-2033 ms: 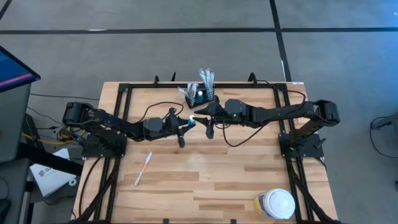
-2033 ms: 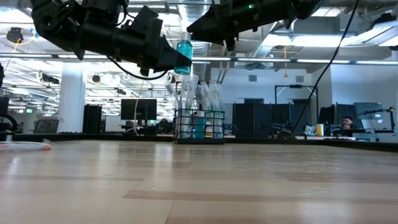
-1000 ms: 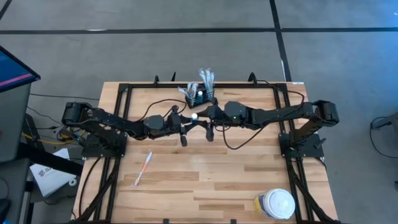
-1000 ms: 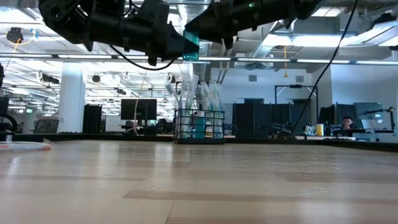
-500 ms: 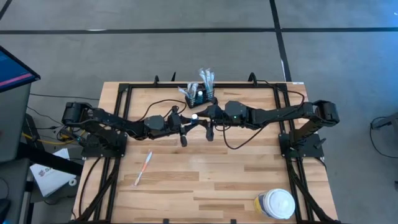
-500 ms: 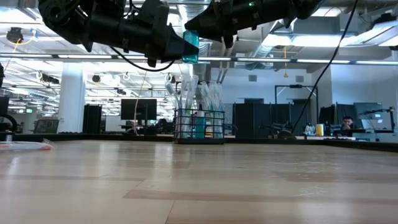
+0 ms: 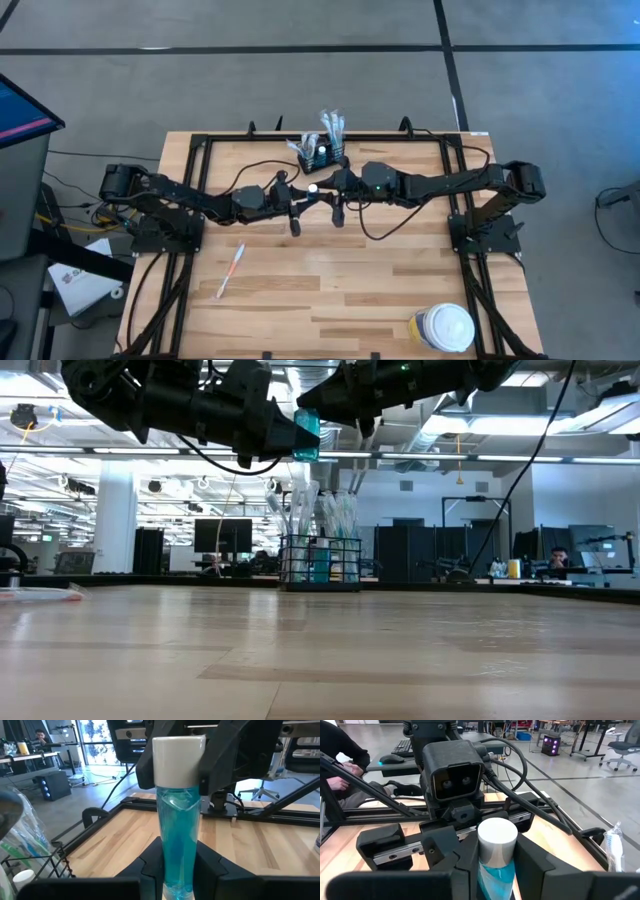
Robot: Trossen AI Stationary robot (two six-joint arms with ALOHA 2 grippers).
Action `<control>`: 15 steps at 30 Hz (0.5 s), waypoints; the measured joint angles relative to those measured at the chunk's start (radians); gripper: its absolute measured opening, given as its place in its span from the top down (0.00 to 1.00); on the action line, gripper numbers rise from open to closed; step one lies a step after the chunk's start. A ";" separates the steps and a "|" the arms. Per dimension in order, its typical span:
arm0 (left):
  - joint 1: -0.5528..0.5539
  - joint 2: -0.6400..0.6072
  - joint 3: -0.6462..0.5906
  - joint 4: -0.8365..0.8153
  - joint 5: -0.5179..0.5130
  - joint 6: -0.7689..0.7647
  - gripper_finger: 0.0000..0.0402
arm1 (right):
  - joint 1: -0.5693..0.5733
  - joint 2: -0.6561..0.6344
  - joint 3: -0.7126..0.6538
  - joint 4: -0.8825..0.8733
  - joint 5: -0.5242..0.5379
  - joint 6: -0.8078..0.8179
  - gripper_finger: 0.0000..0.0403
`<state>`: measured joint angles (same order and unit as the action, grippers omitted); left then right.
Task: Pick & Place toothbrushing station
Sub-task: Put the blue mouthwash into the black wire organizer
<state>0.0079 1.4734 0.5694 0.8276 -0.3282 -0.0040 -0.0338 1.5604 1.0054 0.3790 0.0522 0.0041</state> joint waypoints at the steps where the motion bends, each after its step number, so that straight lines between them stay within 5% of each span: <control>1: -0.001 0.000 0.000 0.000 -0.001 0.000 0.86 | 0.000 0.000 0.000 0.000 -0.001 0.000 0.80; 15: -0.002 0.003 -0.001 -0.010 0.010 -0.004 0.72 | -0.002 -0.002 0.005 0.014 -0.008 -0.010 0.80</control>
<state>0.0063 1.4761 0.5686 0.8174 -0.3183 -0.0078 -0.0357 1.5585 1.0100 0.3927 0.0441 -0.0059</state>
